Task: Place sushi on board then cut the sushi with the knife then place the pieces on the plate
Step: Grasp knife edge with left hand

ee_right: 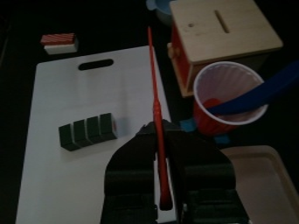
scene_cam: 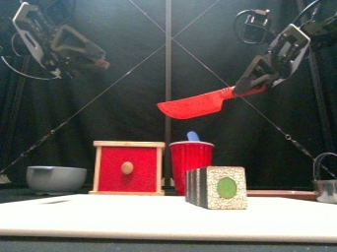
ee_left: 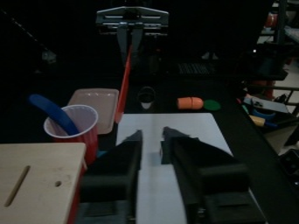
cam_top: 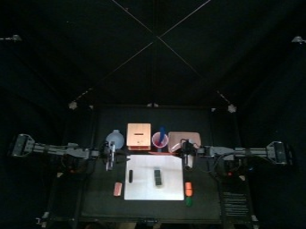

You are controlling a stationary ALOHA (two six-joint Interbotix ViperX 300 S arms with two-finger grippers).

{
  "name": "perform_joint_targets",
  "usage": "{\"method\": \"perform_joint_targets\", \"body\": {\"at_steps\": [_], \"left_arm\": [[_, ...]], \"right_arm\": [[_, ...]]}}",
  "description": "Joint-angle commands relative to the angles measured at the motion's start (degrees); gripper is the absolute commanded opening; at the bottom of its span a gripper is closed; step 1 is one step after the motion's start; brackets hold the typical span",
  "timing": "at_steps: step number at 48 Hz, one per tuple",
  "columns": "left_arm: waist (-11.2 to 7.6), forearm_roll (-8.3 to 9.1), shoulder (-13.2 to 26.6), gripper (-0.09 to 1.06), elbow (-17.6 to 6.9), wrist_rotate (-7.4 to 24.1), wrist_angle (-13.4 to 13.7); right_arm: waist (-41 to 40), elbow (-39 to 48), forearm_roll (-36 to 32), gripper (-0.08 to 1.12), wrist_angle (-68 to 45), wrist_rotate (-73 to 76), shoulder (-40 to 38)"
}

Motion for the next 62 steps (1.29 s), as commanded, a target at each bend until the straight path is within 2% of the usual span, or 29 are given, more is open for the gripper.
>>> {"method": "perform_joint_targets", "body": {"at_steps": [1, 4, 12, 19, 24, 36, 46, 62], "left_arm": [[-0.53, -1.32, 3.0, 0.97, -4.0, 0.1, 1.8], [-0.53, -2.2, 5.5, 1.06, -5.8, 0.1, 4.2], [-0.53, -4.48, 10.6, 1.02, -9.6, 0.1, 9.8], [-0.7, -7.73, 15.1, 1.0, -12.0, 0.1, 12.1], [-1.14, -8.79, 18.0, 1.0, -13.5, 0.1, 12.0], [-2.72, -8.09, 24.2, 1.0, -17.3, 0.3, 12.1], [-3.52, -5.36, 27.9, 1.0, -20.0, 0.3, 11.9], [-3.6, -5.19, 32.0, 0.97, -21.9, 0.3, 10.5]], "right_arm": [[1.4, -0.4, 0.4, 0.32, -2.5, 0.1, 1.5], [2.5, -0.5, 0.4, 0.32, -3.0, 0.1, 2.5], [5.1, -0.6, 0.6, 0.32, -4.5, 0.1, 4.7], [6.1, -0.6, 1.1, 0.32, -6.3, 0.1, 5.9], [6.7, -0.7, 1.2, 0.32, -7.8, 0.1, 6.7], [7.9, -1.8, 1.2, 0.32, -8.4, 0.1, 8.3], [9.1, -2.0, 1.2, 0.32, -9.3, 0.2, 9.8], [9.8, -2.1, 1.2, 0.32, -10.1, 0.2, 10.6]]}}
